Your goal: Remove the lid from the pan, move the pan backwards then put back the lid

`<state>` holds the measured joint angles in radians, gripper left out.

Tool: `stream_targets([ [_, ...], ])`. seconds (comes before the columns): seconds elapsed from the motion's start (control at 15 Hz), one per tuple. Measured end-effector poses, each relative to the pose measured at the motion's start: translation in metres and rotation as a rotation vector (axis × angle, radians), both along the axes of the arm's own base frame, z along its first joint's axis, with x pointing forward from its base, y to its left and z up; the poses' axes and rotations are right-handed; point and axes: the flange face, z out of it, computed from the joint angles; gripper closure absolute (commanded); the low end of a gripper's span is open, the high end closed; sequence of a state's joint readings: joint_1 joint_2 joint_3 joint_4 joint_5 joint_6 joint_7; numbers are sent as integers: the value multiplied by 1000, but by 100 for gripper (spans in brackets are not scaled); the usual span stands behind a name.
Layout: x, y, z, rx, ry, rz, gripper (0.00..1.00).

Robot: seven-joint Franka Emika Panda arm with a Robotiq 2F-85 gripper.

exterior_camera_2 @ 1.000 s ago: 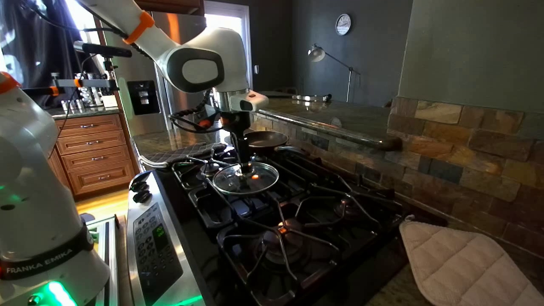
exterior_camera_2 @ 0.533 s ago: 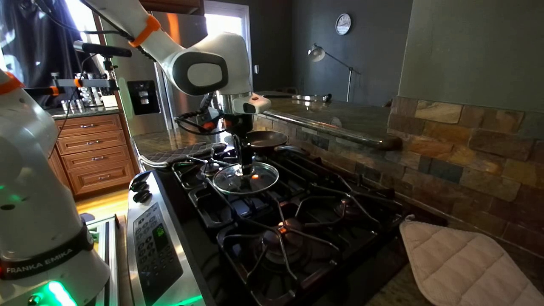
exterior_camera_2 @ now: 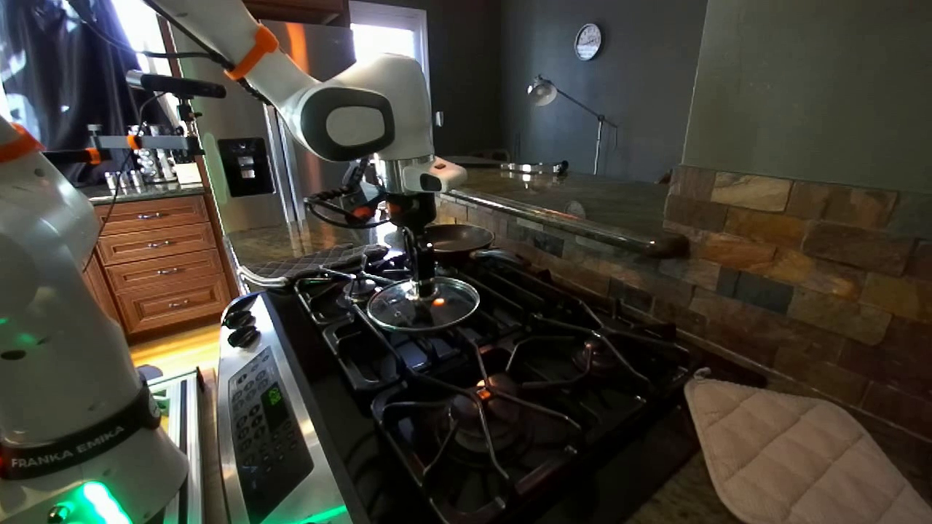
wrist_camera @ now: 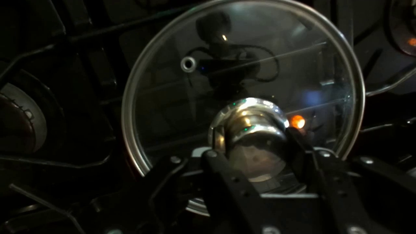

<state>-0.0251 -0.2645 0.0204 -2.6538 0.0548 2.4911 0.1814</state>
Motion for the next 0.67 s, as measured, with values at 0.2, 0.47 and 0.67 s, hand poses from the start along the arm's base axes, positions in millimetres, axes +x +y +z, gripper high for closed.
stream_targets([
  [0.2,2,0,3,1,-1,1,77],
  [0.47,6,2,24,2,-6,18,77],
  [0.67,9,6,51,2,-15,35,77],
])
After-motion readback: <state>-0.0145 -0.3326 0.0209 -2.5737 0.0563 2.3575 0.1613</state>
